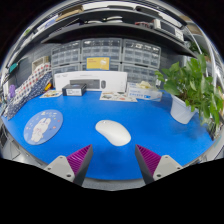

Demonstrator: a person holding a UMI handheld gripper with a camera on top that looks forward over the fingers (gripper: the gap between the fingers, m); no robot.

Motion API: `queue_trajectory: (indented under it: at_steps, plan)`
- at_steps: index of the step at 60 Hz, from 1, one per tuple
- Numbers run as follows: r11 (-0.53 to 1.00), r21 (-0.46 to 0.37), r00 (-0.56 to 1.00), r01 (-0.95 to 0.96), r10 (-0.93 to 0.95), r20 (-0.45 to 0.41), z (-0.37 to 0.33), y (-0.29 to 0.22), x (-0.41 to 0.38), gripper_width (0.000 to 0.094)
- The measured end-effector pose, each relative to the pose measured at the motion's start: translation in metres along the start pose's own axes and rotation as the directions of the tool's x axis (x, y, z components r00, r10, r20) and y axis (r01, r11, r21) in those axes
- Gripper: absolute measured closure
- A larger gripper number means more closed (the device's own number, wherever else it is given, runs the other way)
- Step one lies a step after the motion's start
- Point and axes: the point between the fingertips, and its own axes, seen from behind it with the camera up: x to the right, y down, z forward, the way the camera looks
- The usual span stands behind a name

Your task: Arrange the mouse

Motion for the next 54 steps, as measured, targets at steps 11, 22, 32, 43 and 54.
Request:
queue_trajectory:
  at_steps: [11,22,32,43,54]
  plan:
    - [0.999,-0.041,1.0,-0.009,0.008,-0.017,0.054,-0.01,0.01,0.0063]
    - [0.998,-0.06,1.0,-0.025,0.024,-0.014,0.088,-0.033,0.016,0.0109]
    - [0.991,-0.087,0.995,-0.101,0.099,-0.03,0.117,-0.044,0.029,0.0199]
    - [0.988,-0.107,0.993,-0.113,0.11,-0.038,0.123,-0.047,0.033,0.0437]
    - [0.979,-0.153,0.99,-0.131,0.123,-0.065,0.122,-0.044,0.032,0.0546]
